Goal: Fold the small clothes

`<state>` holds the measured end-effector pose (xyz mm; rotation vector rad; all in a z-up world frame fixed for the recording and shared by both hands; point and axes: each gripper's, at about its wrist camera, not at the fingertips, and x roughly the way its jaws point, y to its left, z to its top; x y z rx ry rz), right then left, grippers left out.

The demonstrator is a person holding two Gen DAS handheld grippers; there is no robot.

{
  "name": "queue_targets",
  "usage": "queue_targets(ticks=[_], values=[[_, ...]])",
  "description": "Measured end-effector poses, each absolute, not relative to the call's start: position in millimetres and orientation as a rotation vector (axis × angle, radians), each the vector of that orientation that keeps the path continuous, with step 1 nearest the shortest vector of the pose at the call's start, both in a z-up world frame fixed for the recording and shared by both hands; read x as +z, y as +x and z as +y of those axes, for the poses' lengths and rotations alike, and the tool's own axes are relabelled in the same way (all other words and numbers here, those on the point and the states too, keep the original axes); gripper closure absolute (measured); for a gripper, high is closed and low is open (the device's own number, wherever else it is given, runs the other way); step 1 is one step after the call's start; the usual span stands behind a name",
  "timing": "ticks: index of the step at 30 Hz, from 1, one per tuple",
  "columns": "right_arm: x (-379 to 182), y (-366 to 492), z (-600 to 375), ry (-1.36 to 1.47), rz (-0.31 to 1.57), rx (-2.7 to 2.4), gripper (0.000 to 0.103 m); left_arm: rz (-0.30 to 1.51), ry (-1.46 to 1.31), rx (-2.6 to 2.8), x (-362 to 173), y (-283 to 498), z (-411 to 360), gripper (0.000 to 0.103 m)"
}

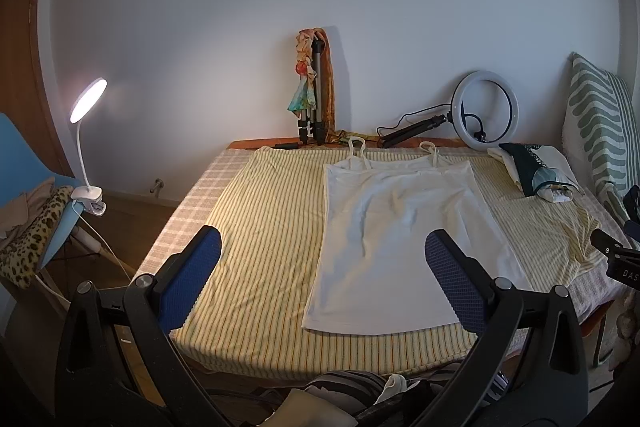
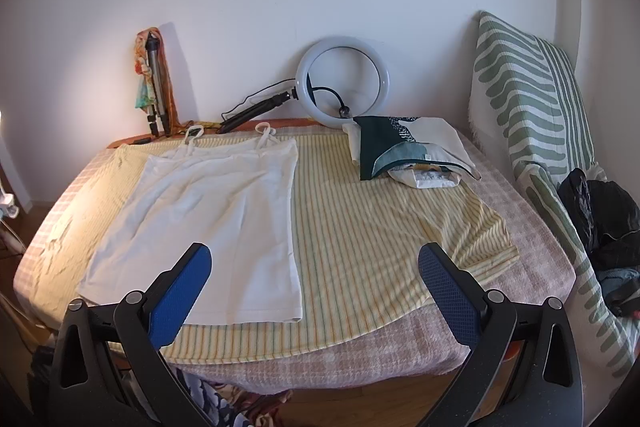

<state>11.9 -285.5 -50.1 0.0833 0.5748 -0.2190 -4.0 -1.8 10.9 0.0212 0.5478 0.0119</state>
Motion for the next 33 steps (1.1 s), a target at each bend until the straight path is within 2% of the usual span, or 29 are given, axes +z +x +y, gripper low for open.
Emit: queue_targets(ticks=[33], values=[[-52.7,14.7,-279.0,0.07,0.581,-0.216,0.0,0.548,0.013,0.009,16.3,-3.0,-3.2,0.0]])
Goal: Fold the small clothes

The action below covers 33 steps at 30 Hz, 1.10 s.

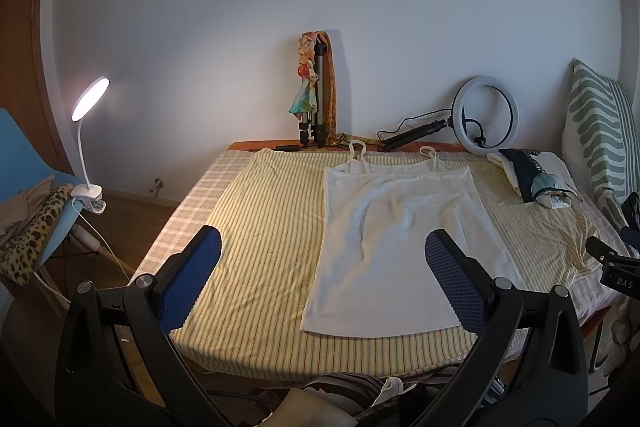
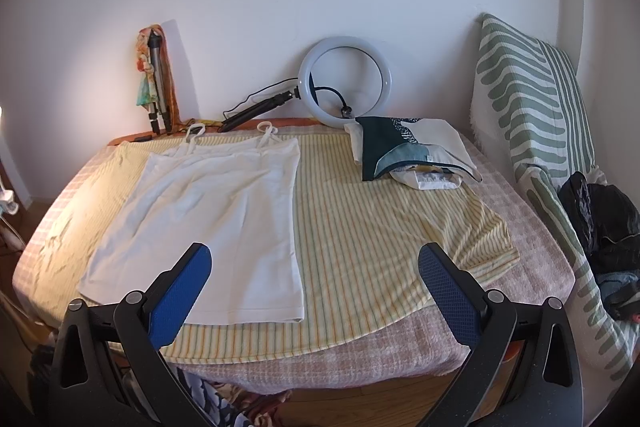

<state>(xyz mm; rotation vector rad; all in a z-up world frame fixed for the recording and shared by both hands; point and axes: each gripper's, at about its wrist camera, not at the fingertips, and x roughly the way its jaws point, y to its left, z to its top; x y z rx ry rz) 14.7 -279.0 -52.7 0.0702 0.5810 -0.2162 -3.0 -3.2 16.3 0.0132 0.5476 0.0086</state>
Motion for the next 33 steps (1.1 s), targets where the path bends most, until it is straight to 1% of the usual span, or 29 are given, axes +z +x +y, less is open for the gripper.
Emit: queue_targets(ticks=[25,33], values=[[-51.1,20.1,-272.8,0.042,0.583,-0.217,0.0,0.545,0.01,0.016,16.4,-3.2,1.2,0.0],[-48.8,33.8,-270.8,0.006,0.571,-0.217,0.0,0.55,0.003,0.048,6.0,5.4,12.1,0.0]])
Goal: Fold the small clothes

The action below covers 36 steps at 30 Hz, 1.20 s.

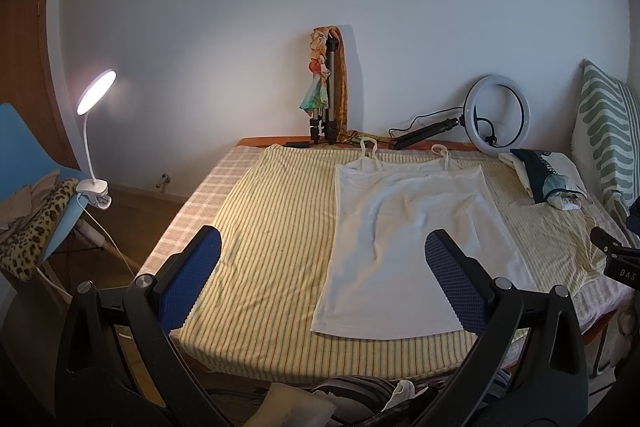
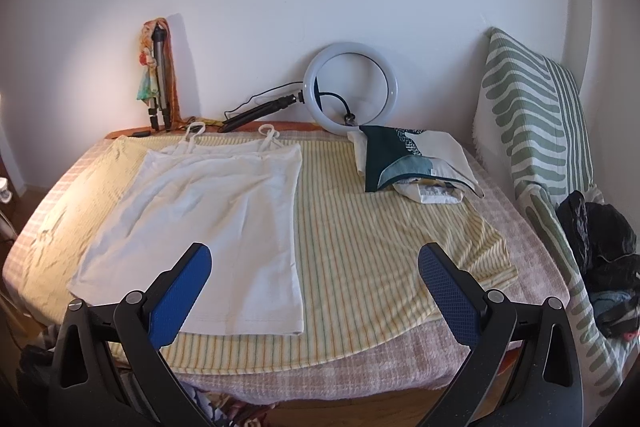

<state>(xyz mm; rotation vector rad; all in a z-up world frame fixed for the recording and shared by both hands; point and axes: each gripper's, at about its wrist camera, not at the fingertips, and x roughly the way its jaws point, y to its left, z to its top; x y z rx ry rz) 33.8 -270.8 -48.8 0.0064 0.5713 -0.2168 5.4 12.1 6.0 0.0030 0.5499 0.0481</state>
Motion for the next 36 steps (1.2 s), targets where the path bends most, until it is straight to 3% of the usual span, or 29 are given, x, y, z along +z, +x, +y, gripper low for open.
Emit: queue_targets(ticks=[16,22,29,36], values=[[-41.9,143.0,-268.2,-0.047,0.558,-0.017,0.0,0.602,-0.072,-0.045,-38.5,64.6,70.6,0.0],[-50.4,202.1,-235.9,-0.076,0.619,0.128,0.001,0.739,-0.123,-0.121,-86.4,84.2,75.1,0.017],[-52.0,262.5,-185.5,-0.095,0.704,0.269,0.001,0.884,-0.228,-0.195,-143.4,91.8,75.1,0.045],[-69.0,318.8,-139.2,-0.038,0.805,0.394,0.007,0.969,-0.295,-0.237,-175.7,92.7,73.1,0.052]])
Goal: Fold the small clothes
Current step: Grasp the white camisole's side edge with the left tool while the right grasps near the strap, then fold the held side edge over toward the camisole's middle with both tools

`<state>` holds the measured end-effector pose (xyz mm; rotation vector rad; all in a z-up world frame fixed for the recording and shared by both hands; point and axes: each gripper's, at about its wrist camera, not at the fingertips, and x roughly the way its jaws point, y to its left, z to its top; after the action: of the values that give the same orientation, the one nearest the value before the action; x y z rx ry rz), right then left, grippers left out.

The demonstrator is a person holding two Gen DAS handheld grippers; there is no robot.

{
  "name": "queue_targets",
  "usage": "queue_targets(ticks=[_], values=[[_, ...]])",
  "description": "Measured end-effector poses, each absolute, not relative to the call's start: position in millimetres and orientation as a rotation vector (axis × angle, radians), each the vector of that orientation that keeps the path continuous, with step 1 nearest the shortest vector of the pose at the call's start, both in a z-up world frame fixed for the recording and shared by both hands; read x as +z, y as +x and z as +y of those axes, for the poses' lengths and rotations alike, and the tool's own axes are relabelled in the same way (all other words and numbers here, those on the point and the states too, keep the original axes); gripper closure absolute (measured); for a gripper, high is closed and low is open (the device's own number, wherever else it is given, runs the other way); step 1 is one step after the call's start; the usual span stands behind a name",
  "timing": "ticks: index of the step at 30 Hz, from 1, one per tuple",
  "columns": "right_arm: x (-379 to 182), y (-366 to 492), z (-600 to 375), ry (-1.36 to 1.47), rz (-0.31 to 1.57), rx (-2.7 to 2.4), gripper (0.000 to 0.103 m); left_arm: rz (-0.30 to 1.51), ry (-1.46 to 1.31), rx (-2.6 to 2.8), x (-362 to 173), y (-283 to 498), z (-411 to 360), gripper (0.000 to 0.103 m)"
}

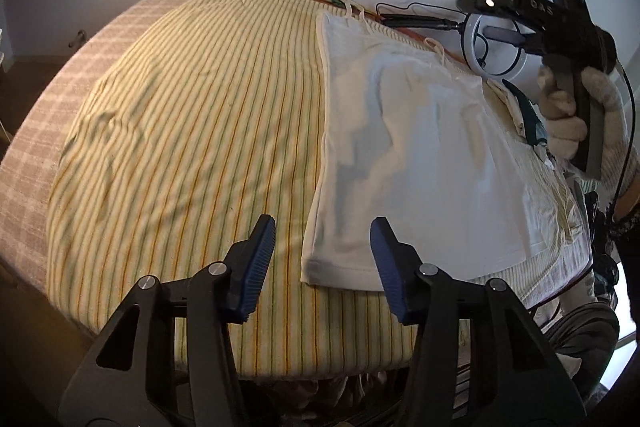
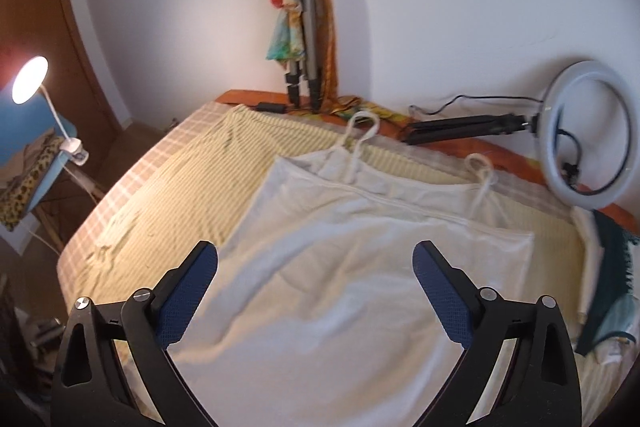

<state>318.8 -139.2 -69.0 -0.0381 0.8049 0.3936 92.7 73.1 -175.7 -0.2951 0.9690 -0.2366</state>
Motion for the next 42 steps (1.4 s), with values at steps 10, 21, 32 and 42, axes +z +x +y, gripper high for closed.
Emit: queue_targets(ticks=[10,21,32,42], values=[[-111.2,397.5,-73.4,0.061,0.995,0.468,0.042,1.013,-0.343,-0.268,-194.3,94.4,71.0,0.065],[-141.1,456.1,-33.8,0.071,1.089,0.416,0.052,1.035,-0.375,-0.302,-203.9,97.7,76.3,0.09],[-168.5,477.4,0.2,-0.119,1.147,0.337,0.065,1.012,-0.393,-0.338,-201.5,102.1,74.7,0.098],[-164.9,485.4,-11.7,-0.139,1.116,0.31,0.1,0.958,-0.362,-0.375,-184.7,97.8,62.8,0.098]])
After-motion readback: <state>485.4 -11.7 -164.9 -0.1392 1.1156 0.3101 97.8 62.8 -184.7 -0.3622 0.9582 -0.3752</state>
